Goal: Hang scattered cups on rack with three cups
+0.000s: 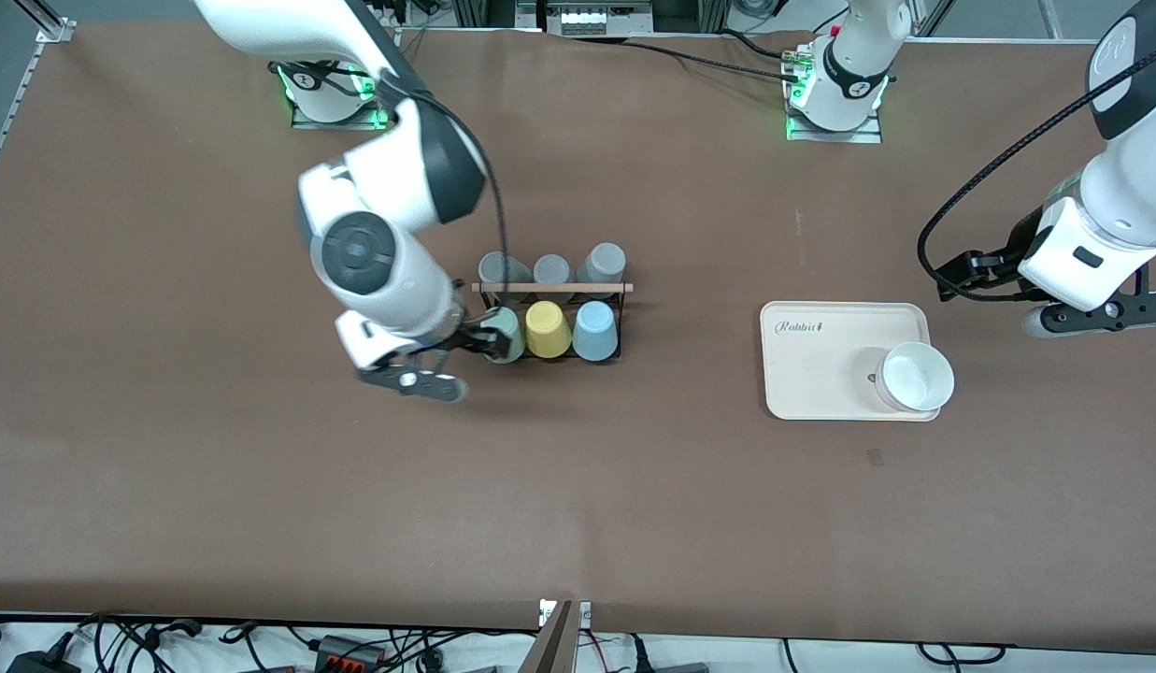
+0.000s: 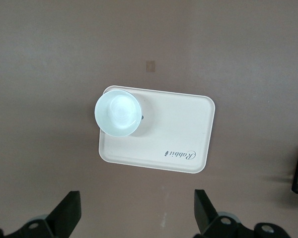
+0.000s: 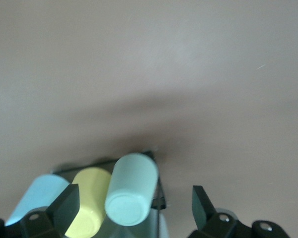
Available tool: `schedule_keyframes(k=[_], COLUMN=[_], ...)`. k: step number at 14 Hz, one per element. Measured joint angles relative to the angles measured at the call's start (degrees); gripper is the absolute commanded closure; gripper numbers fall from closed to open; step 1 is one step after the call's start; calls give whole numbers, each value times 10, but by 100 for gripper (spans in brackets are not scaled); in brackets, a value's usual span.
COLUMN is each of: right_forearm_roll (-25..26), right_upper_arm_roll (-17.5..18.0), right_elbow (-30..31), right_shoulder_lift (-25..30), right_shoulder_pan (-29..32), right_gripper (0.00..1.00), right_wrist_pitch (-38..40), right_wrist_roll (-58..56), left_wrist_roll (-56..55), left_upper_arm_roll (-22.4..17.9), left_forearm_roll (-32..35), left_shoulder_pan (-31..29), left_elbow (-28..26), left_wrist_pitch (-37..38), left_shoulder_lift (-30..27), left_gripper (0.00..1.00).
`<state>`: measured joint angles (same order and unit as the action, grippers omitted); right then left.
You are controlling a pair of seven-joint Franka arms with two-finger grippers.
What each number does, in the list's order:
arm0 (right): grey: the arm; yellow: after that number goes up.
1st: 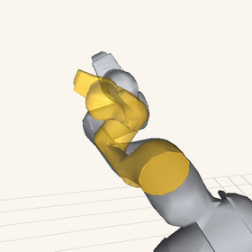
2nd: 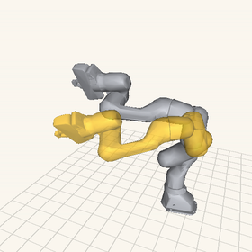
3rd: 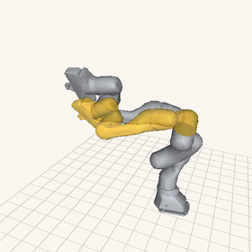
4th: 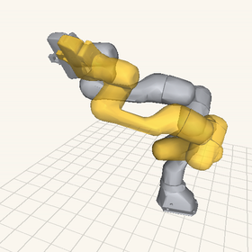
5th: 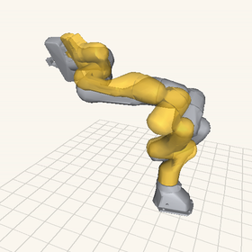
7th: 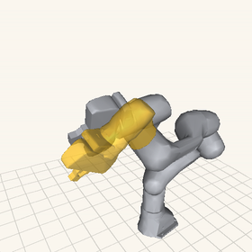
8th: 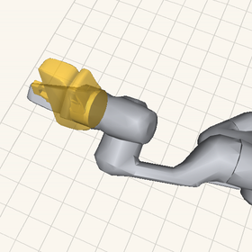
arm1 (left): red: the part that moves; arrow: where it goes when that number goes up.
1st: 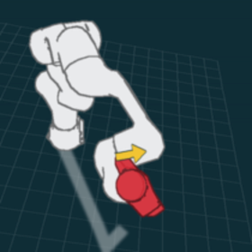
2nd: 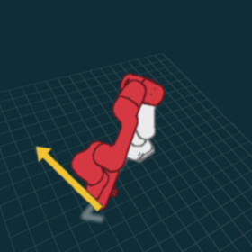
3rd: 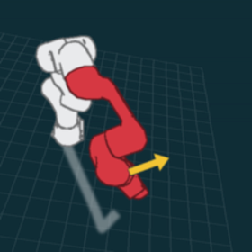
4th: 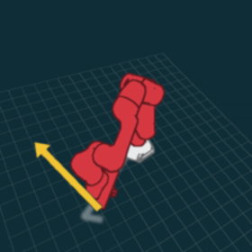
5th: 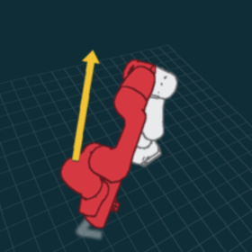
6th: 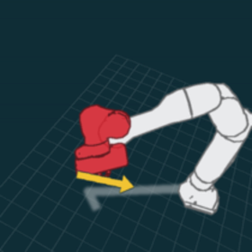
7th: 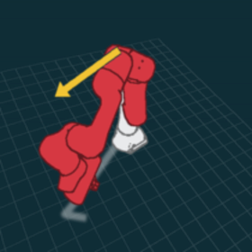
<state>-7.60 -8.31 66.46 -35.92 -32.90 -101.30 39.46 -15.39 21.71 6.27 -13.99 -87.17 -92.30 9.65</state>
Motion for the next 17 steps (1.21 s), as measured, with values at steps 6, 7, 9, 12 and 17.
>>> schedule_keyframes(k=[6, 7, 9, 12, 17], right_forearm_roll=[0, 0, 0, 0, 59], right_upper_arm_roll=[-82, -85, -85, -78, 17], right_elbow=[-29, -30, -30, -29, 19], right_shoulder_lift=[23, 28, 40, 64, 142], right_shoulder_pan=[73, 96, 136, 174, 289], right_gripper=[0, 0, 0, 0, 0], right_wrist_pitch=[50, 58, 67, 77, 79], right_wrist_roll=[-204, -240, -280, -291, -341], left_wrist_roll=[0, 0, 0, 0, 0], left_upper_arm_roll=[0, 0, 0, 0, 0], left_forearm_roll=[0, 0, 0, 0, 0], left_shoulder_pan=[0, 0, 0, 0, 0], left_elbow=[0, 0, 0, 0, 0], left_wrist_pitch=[0, 0, 0, 0, 0], left_shoulder_lift=[0, 0, 0, 0, 0], left_gripper=[0, 0, 0, 0, 0])
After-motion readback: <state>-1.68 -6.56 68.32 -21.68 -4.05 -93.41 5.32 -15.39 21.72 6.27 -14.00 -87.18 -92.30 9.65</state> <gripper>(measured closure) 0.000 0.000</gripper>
